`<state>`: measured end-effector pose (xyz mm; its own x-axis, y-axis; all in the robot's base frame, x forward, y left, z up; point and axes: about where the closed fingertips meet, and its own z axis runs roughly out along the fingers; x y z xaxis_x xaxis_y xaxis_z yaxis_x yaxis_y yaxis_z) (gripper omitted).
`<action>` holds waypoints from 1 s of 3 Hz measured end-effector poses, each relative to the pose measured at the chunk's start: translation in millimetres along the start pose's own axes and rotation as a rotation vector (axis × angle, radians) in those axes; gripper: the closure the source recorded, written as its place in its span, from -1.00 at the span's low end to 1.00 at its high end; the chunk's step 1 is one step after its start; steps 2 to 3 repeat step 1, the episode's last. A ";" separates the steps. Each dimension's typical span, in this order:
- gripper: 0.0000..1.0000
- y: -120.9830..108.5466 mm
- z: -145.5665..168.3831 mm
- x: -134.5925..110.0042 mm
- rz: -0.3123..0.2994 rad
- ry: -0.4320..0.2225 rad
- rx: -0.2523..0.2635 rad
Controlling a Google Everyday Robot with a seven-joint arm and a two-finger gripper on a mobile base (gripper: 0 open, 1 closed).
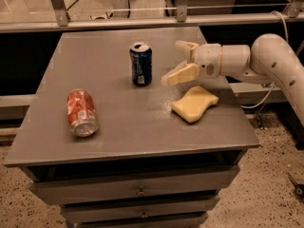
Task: Place pepsi can upright
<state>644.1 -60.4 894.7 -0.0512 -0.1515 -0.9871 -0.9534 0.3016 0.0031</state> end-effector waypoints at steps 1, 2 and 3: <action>-1.00 -7.3 -60.2 -15.8 0.007 0.005 0.110; -1.00 -7.3 -60.2 -15.8 0.007 0.005 0.110; -1.00 -7.3 -60.2 -15.8 0.007 0.005 0.110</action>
Offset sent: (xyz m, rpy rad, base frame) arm 0.0000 0.0000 0.0000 0.0000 0.0000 0.0000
